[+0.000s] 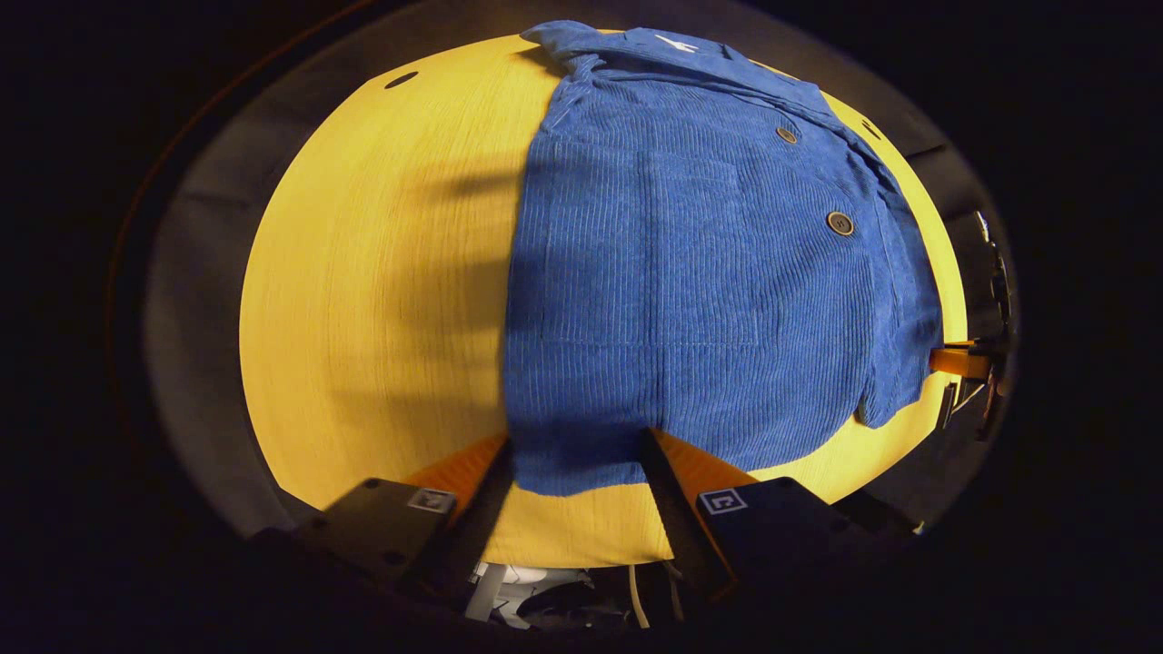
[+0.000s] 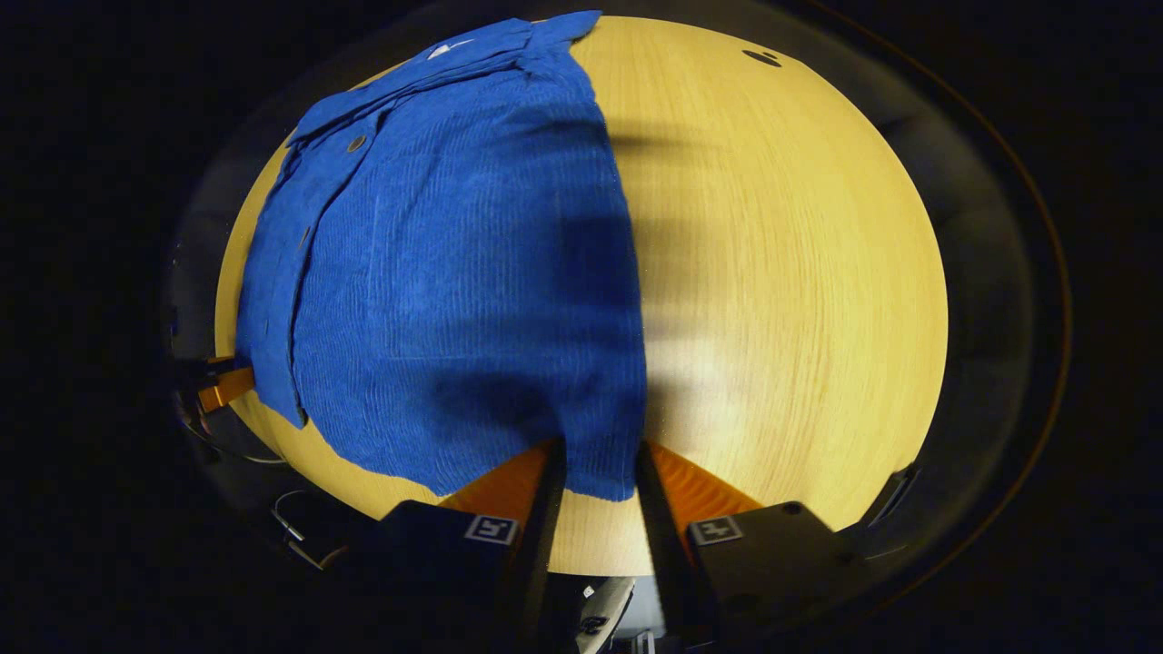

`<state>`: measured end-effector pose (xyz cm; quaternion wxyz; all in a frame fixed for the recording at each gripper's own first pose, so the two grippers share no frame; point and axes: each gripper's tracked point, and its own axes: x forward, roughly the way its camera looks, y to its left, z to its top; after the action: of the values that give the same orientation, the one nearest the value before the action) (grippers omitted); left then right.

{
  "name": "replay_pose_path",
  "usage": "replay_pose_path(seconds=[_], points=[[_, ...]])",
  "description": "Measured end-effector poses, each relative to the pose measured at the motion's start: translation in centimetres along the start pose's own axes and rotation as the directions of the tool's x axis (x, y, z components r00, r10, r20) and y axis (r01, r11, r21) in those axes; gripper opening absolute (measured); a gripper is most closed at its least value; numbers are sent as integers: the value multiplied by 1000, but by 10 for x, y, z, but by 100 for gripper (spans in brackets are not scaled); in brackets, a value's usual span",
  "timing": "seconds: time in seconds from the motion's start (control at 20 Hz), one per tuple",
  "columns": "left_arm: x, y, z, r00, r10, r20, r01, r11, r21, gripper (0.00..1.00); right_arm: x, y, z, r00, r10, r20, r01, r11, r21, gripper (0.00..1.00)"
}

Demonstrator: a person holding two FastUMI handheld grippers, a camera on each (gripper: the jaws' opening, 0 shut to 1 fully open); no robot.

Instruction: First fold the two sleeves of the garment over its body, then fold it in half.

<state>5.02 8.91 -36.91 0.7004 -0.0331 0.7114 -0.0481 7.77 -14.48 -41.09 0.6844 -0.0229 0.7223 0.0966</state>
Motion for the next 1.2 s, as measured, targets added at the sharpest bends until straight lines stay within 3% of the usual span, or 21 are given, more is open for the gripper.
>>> replay_pose_path(seconds=[0.05, 0.1, 0.15, 0.2, 0.35, 0.5, 0.6, 0.8, 1.1, 1.2], points=[[4, -8, 1, 1000, -29, 10, 29, 1000, 7, 52, -1, 5, -2, 1000, 5, -1, -5, 1000, -4, 25], [1, -9, 3, 1000, -5, 16, 5, 1000, 21, 28, -7, 7, 2, 1000, 11, 16, -10, 1000, -26, 14], [1, -11, 3, 1000, 3, 29, -5, 998, 69, 4, -1, 5, 0, 1000, 23, 9, -22, 998, -58, 12], [3, -13, 6, 998, -6, 66, 0, 996, 94, 4, -4, 4, 0, 999, 37, 17, -36, 998, -55, 5], [-2, -18, 11, 993, -51, 106, 42, 996, 83, 0, -10, 3, 2, 996, 75, 46, -72, 995, -63, 5], [-29, -16, 25, 978, -86, 188, 75, 995, 65, 0, -44, 3, 18, 984, 105, 146, -99, 994, -49, 5], [-60, -16, 46, 960, -124, 252, 100, 989, 106, 0, -80, -2, 43, 963, 101, 250, -88, 994, -64, 5], [-119, -15, 93, 902, -105, 418, 41, 986, 160, 0, -153, 10, 96, 892, 122, 435, -81, 991, -110, 5], [-195, -3, 169, 800, -112, 589, 70, 993, 95, 0, -233, 13, 175, 771, 116, 626, -26, 988, -152, 5], [-219, 4, 206, 756, -102, 646, 80, 995, 64, 0, -256, 16, 216, 714, 130, 688, -44, 989, -142, 5]])
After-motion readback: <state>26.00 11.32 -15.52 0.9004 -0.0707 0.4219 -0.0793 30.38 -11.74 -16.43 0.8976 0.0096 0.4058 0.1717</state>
